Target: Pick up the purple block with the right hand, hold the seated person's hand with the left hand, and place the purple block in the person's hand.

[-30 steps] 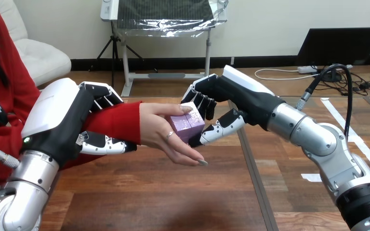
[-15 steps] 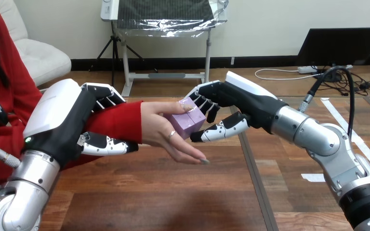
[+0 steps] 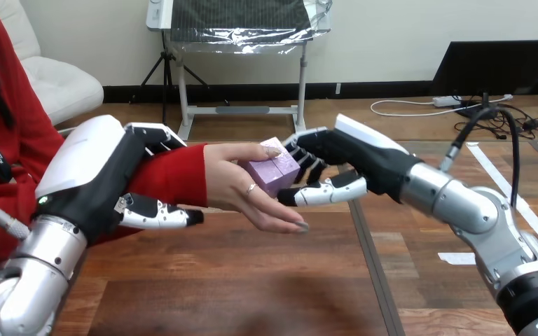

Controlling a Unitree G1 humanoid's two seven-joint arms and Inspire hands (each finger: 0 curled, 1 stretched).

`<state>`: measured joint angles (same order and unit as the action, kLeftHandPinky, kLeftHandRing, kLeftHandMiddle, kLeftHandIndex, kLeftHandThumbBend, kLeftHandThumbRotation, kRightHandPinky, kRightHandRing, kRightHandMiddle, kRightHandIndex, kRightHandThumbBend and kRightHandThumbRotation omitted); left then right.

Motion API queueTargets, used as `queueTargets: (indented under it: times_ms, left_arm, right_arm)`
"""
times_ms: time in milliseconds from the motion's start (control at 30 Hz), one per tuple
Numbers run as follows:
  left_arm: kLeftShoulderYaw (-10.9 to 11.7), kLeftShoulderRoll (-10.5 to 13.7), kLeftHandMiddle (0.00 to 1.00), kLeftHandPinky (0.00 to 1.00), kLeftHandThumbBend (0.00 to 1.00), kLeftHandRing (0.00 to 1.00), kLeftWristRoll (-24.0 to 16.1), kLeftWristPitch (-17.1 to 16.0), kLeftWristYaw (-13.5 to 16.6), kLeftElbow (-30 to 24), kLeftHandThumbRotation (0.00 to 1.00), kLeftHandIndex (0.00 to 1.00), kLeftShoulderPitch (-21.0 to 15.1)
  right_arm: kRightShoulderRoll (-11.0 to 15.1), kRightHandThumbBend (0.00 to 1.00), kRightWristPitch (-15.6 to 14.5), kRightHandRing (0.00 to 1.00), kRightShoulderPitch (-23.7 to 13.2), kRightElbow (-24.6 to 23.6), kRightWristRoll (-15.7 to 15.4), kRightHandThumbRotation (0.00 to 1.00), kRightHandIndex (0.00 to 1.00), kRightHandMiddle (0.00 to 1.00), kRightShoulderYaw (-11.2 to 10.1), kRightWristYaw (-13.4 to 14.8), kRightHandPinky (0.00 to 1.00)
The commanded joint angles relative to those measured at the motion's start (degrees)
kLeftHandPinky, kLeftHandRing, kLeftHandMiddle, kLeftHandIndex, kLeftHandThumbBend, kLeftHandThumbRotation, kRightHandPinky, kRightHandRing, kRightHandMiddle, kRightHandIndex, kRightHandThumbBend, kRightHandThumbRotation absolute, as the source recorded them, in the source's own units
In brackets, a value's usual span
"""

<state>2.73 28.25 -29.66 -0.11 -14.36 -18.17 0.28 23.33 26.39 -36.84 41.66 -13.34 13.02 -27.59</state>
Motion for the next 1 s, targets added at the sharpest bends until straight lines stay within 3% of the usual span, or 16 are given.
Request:
queueTargets:
  times_ms: [0,267,433,967]
  left_arm:
    - [0.2,1.8,0.67,0.52,0.93,0.65,0.6,2.0,-3.0,-3.8,0.37,0.66,-1.4]
    - [0.8,2.2,0.75,0.58,0.99,0.72,4.1,4.1,-7.3,-4.8,0.51,0.74,-1.4]
    - [1.2,2.2,0.77,0.59,1.0,0.74,5.7,4.4,-8.4,-5.1,0.57,0.77,-1.2]
    - [2.2,1.1,0.81,0.61,1.0,0.78,8.8,1.8,-6.1,-4.1,0.75,0.81,0.1]
  right_arm:
    - [1.4,0.8,3.1,0.65,-3.1,2.6,0.6,0.93,0.7,0.68,-2.0,1.6,0.58]
    - [1.5,0.89,5.4,0.65,-3.8,6.0,1.2,0.99,0.7,0.67,-2.4,1.6,0.58]
    - [1.5,0.92,6.8,0.65,-4.0,7.9,1.7,1.0,0.7,0.67,-2.7,1.6,0.58]
    - [1.9,0.99,8.6,0.67,-3.9,10.3,1.9,1.0,0.7,0.69,-3.6,1.1,0.59]
